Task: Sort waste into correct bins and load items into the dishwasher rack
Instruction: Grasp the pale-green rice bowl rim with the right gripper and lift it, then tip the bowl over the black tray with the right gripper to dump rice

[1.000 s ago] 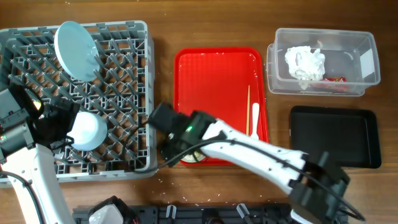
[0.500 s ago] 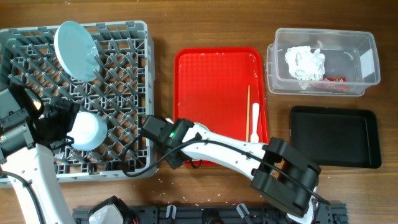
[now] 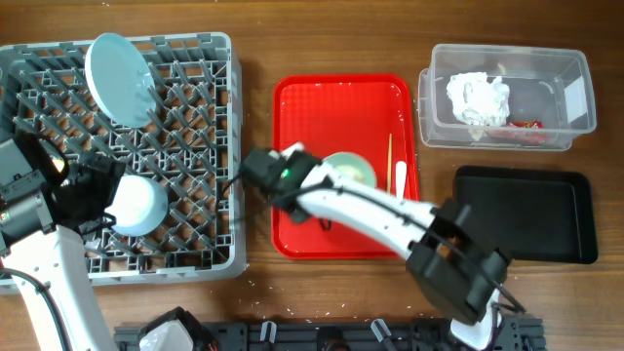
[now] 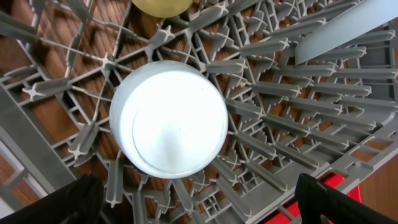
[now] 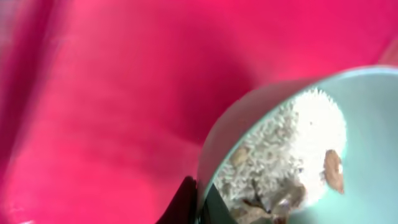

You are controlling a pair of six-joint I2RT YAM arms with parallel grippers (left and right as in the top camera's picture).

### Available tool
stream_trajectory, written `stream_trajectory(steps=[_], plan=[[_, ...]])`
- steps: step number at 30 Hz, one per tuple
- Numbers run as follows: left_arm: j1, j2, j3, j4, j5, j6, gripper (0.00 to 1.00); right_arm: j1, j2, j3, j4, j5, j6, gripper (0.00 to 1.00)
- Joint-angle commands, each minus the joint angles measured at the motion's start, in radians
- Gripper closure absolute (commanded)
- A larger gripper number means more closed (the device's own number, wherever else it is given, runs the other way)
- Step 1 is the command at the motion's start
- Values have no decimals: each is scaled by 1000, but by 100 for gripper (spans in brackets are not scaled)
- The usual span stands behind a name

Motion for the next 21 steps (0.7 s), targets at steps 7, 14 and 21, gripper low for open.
stream_trajectory(steps=[7,14,21], plan=[[6,5,8,2,11,-6,0,-541,-197,71,-130,-46,155,96],[6,5,8,2,11,-6,0,-1113,-305,55,-163,-455,-43,96],[6,5,8,2,11,-6,0,-1584,-305,-89,-100,-949,-312,96]])
